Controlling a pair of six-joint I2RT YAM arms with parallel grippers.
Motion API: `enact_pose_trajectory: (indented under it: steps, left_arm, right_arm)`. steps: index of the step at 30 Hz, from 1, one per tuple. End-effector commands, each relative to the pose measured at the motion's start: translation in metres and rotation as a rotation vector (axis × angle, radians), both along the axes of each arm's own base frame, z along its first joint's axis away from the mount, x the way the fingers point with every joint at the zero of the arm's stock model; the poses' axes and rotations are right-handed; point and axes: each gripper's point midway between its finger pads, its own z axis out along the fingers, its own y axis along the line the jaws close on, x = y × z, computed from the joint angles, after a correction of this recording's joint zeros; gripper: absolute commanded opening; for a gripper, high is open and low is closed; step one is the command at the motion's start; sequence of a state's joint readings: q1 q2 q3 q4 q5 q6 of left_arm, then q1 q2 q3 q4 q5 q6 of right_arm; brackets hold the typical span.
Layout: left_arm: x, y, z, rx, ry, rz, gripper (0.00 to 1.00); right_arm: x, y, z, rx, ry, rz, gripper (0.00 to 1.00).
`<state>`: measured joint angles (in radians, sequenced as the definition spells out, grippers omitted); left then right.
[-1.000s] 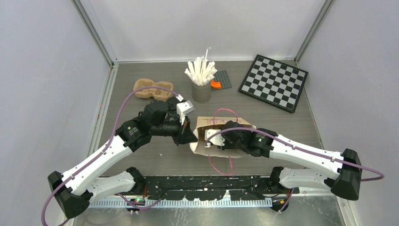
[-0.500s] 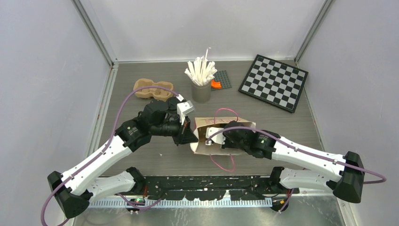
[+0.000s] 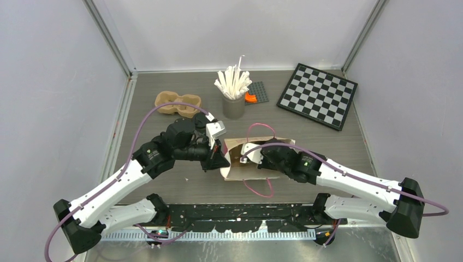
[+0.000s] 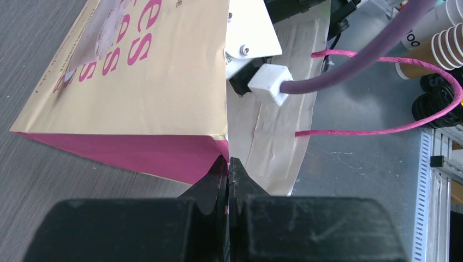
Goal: Pack the takeout coffee
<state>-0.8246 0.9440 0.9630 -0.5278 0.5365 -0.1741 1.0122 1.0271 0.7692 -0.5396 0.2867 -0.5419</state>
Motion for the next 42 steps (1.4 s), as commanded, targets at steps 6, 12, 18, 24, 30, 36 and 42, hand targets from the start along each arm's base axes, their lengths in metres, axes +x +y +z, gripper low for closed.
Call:
enact_pose_trajectory:
  steps: [6,12,18,24,30,36,42]
  left_arm:
    - [-0.001,-0.002,0.011,-0.051,-0.08,-0.027,0.0]
    - [0.0,-0.002,0.012,-0.052,-0.079,-0.026,0.0]
    - [0.001,-0.004,0.013,-0.055,-0.077,-0.027,0.0]
    - [0.003,-0.004,0.012,-0.047,-0.084,-0.017,0.0]
    - [0.004,-0.004,0.009,-0.036,-0.083,-0.017,0.0]
    - [0.006,-0.005,0.008,-0.033,-0.083,-0.018,0.0]
    - [0.005,-0.005,0.008,-0.034,-0.079,-0.021,0.0]
  right_arm:
    - [0.017,0.018,0.019,0.112,-0.045,-0.024,0.13]
    - [0.022,0.028,0.014,0.113,-0.037,-0.003,0.12]
    - [0.029,0.033,0.021,0.143,-0.069,-0.015,0.11]
    - [0.027,0.032,0.028,0.164,-0.115,0.031,0.1]
    - [0.023,0.025,0.023,0.133,-0.1,0.028,0.1]
    - [0.026,0.025,0.029,0.142,-0.118,0.027,0.11]
    - [0.033,0.04,0.035,0.161,-0.139,0.056,0.11]
